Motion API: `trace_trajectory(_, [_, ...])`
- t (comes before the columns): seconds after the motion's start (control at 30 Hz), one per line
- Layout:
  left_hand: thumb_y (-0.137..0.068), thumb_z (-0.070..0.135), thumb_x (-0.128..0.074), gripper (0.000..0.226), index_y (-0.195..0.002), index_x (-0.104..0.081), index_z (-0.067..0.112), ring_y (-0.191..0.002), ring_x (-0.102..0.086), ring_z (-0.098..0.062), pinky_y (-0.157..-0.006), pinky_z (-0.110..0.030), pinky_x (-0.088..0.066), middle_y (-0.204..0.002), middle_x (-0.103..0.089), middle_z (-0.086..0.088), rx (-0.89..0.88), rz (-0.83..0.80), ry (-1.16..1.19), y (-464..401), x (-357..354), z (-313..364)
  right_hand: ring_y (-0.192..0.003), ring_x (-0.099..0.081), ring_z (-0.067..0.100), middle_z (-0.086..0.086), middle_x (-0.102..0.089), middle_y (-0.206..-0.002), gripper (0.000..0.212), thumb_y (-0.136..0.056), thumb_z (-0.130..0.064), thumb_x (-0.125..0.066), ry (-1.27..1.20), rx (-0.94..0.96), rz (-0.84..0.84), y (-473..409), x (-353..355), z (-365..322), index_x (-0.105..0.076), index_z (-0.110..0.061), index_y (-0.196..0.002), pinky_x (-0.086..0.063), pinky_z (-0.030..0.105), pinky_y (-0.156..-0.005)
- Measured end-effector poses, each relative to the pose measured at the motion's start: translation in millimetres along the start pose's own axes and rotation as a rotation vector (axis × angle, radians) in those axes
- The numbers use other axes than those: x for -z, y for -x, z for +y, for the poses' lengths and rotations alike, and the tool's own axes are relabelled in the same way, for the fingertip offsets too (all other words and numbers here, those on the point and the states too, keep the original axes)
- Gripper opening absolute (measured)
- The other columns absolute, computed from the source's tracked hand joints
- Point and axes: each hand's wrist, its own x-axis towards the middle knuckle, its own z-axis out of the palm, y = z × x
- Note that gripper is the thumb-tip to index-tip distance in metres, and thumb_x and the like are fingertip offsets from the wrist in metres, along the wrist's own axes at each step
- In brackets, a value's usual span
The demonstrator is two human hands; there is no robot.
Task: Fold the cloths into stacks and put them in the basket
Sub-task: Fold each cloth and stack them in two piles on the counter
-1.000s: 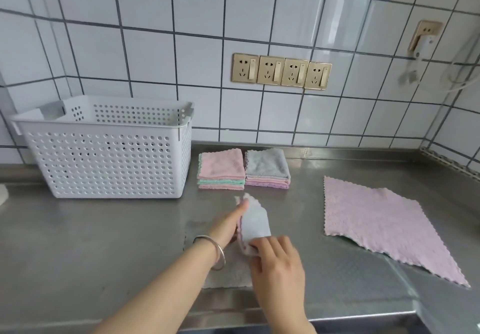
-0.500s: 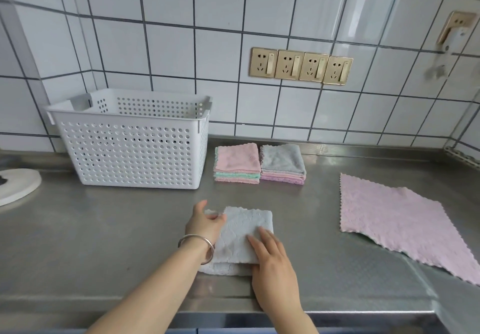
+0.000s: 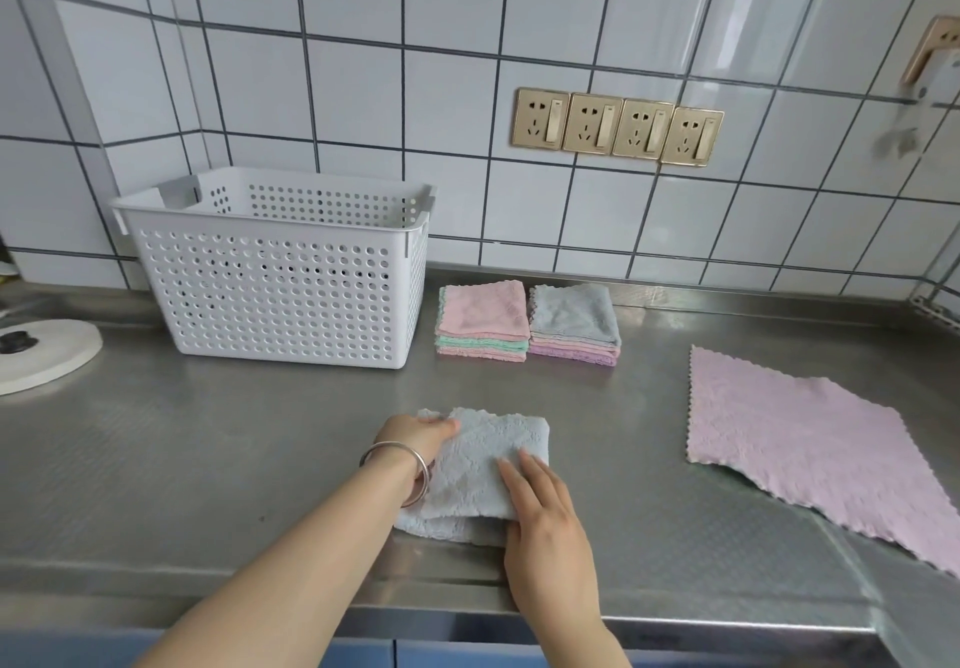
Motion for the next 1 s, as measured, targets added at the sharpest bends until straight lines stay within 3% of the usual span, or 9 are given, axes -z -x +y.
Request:
trace_trajectory(0.1, [-0.078, 0.027, -0.072, 0.024, -0.093, -0.07, 0.008, -0.05, -0.046, -0.019, -0.057, -0.024, -0.036, -0.06, -0.055, -0.005, -0.021, -0.039, -0.046, -3, 1, 1, -0.115, -0.044, 0.013, 0.002, -0.064, -0.122, 0.064, -0.056, 0.003, -0.053, 0.011, 0.016, 0.002, 1, -1, 0, -0.063, -0.02, -0.115, -0.054, 0.021, -0.07])
trace_trajectory(0.17, [-0.079, 0.025, -0.071, 0.011, -0.079, -0.066, 0.015, -0.058, -0.049, -0.019, -0.064, -0.023, -0.037, -0.071, -0.059, -0.004, -0.108, -0.023, -0.132, -3, 1, 3, -0.115, -0.044, 0.013, 0.003, -0.064, -0.121, 0.064, -0.055, 0.006, -0.06, 0.002, 0.023, -0.003, 2, -1, 1, -0.065, -0.02, -0.113, -0.055, 0.021, -0.069])
trace_trajectory(0.27, [-0.079, 0.023, -0.068, 0.026, -0.06, -0.05, 0.025, -0.078, -0.059, -0.02, -0.069, -0.023, -0.041, -0.082, -0.066, 0.0, -0.283, 0.103, -0.373, -3, 2, 4, -0.114, -0.045, 0.014, 0.003, -0.065, -0.12, 0.068, -0.051, 0.009, -0.071, -0.013, 0.029, -0.027, 1, 1, 0, -0.065, -0.022, -0.111, -0.056, 0.022, -0.066])
trace_trajectory(0.4, [-0.083, 0.024, -0.054, 0.013, -0.071, -0.048, 0.023, -0.082, -0.062, -0.033, -0.064, -0.03, -0.045, -0.083, -0.068, -0.007, -0.545, 0.195, -0.758, 6, 4, 5, -0.113, -0.046, 0.013, 0.0, -0.065, -0.119, 0.053, -0.065, -0.003, -0.05, 0.012, 0.068, -0.02, 1, 3, -1, -0.066, -0.026, -0.11, -0.056, 0.02, -0.066])
trace_trajectory(0.5, [-0.085, 0.022, -0.048, 0.017, -0.07, -0.042, 0.021, -0.08, -0.06, -0.035, -0.059, -0.031, -0.04, -0.079, -0.066, -0.008, -0.623, 0.19, -0.783, 8, 8, 7, -0.115, -0.045, 0.014, 0.001, -0.064, -0.122, 0.062, -0.057, 0.001, -0.063, 0.006, 0.03, -0.056, 0, 1, 2, -0.064, -0.025, -0.113, -0.059, 0.026, -0.067])
trace_trajectory(0.67, [-0.087, 0.015, -0.049, 0.027, -0.063, -0.04, 0.023, -0.073, -0.05, -0.025, -0.064, -0.026, -0.034, -0.061, -0.048, 0.005, -0.47, 0.12, -0.536, 3, 19, 17, -0.117, -0.042, 0.012, 0.001, -0.062, -0.126, 0.078, -0.046, 0.011, -0.07, -0.01, -0.011, -0.082, 1, 1, 2, -0.062, -0.024, -0.115, -0.059, 0.025, -0.07])
trace_trajectory(0.87, [-0.09, 0.019, -0.05, 0.027, -0.065, -0.041, 0.024, -0.079, -0.052, -0.024, -0.069, -0.027, -0.038, -0.079, -0.058, -0.004, -0.349, 0.119, -0.521, -9, 27, 4, -0.117, -0.048, 0.011, -0.004, -0.061, -0.128, 0.074, -0.051, 0.012, -0.067, -0.038, -0.007, -0.093, 3, 1, 1, -0.064, -0.028, -0.113, -0.055, 0.018, -0.071])
trace_trajectory(1.0, [-0.09, 0.019, -0.051, 0.01, -0.081, -0.047, 0.019, -0.091, -0.061, -0.031, -0.077, -0.032, -0.046, -0.096, -0.067, -0.013, -0.351, 0.153, -0.503, -8, 24, -10, -0.114, -0.055, 0.011, -0.007, -0.063, -0.124, 0.069, -0.05, 0.007, -0.071, -0.028, -0.022, -0.145, 3, -1, 2, -0.067, -0.031, -0.107, -0.054, 0.015, -0.07])
